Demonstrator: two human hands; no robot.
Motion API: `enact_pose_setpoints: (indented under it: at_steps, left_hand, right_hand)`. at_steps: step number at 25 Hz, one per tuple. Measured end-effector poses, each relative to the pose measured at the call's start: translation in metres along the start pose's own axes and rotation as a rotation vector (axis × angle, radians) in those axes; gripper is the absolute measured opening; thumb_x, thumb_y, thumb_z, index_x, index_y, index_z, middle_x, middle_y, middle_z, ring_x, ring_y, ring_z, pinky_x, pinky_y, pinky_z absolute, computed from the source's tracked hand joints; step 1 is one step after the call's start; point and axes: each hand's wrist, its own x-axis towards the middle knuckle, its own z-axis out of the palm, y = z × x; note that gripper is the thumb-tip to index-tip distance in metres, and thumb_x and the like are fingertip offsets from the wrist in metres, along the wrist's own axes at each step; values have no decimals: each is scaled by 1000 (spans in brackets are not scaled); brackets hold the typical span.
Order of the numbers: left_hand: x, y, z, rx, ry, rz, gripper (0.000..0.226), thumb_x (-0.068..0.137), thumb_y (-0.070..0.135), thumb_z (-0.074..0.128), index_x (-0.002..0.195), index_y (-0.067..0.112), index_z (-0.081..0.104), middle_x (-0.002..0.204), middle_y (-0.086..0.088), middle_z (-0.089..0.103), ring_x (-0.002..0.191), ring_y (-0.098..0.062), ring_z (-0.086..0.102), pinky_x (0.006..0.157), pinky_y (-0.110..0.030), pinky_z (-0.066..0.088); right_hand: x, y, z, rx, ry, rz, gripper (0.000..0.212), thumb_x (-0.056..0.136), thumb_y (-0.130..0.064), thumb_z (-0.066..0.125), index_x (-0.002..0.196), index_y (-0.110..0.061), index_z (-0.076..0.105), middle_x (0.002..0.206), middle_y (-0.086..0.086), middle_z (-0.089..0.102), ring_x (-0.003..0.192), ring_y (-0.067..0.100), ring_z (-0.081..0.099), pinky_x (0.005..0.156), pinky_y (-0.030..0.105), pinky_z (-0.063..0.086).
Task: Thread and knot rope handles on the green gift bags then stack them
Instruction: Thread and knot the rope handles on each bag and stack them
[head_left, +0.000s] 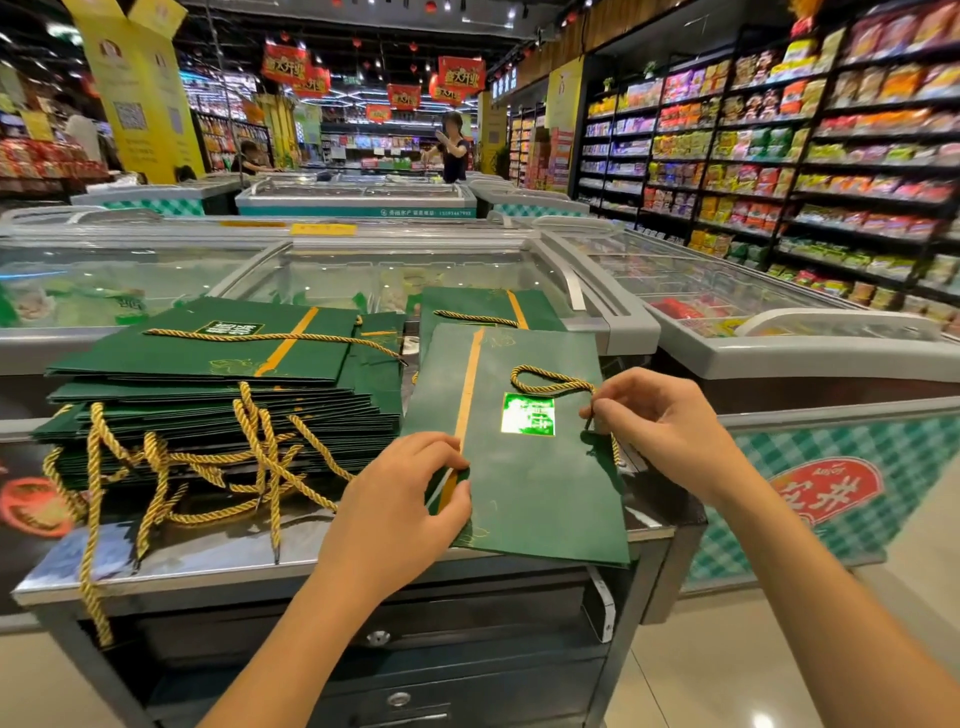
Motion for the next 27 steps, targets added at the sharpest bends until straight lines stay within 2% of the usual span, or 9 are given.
enact_pose_setpoints:
  at_steps: [4,6,10,15,18,20,22,24,27]
  left_hand:
    - [1,-3,1,-28,5,8,15,88,26,69,102,25,70,114,19,63,109,4,53,91,-4,32]
    - [2,-5,1,-44,2,11,15,88,25,69,103,25,70,114,19,63,110,4,53,93,-8,36]
    - [2,-6,2,-68,5,4,16,88,25,69,104,26,71,116,20,63,114,2,55,97,-20,44]
    - [2,-3,1,-60,-7,-2,16,88,25,68,103,24,71,114,18,64,110,-2,56,93,-18,43]
    - [13,8,-5,92,-75,30,15,88,30,66,102,25,69,108,14,63,103,-9,54,86,-23,45]
    - [31,23,-4,129,-174,65,15,89,33,66,104,29,69,104,15,61,98,-7,51,84,-27,46]
    - [52,44,6,-96,-300,58,19,89,29,71,108,30,69,101,15,62,87,-4,54,79,-26,49]
    - [70,63,20,-349,-374,54,35,89,22,74,121,31,64,100,9,64,77,-6,60,74,-25,53]
    - [87,69,34,-430,-385,139,49,93,18,70,136,35,56,98,4,64,79,-10,64,73,-18,53]
  right_hand:
    - [-8,10,6,52,-30,17,8,91,-10,74,98,-15,75,90,3,78,88,23,75,86,39,61]
    - [-9,13,5,70,-32,1,13,90,-10,75,102,-14,73,91,5,77,89,26,74,87,41,61]
    - [-12,16,1,69,-47,-38,19,86,-10,77,104,-14,71,92,6,76,90,22,74,87,41,61]
    - [-12,18,1,40,-56,-68,19,85,-9,79,102,-12,72,93,1,75,92,17,73,85,39,62]
    - [-12,18,1,25,-50,-85,18,85,-10,80,101,-13,73,92,-1,75,92,17,73,83,38,62]
    - [-13,19,0,52,-35,-72,18,84,-10,80,101,-12,73,92,0,76,91,18,73,82,35,62]
    - [-13,18,0,86,-20,-63,19,84,-12,81,101,-12,73,91,2,77,89,17,74,79,32,61]
    - [-14,18,0,102,-7,-69,19,84,-12,82,100,-12,73,89,3,76,87,17,74,75,29,58]
    - [-14,19,1,130,10,-58,20,84,-8,81,100,-11,70,87,3,76,87,17,75,74,26,56]
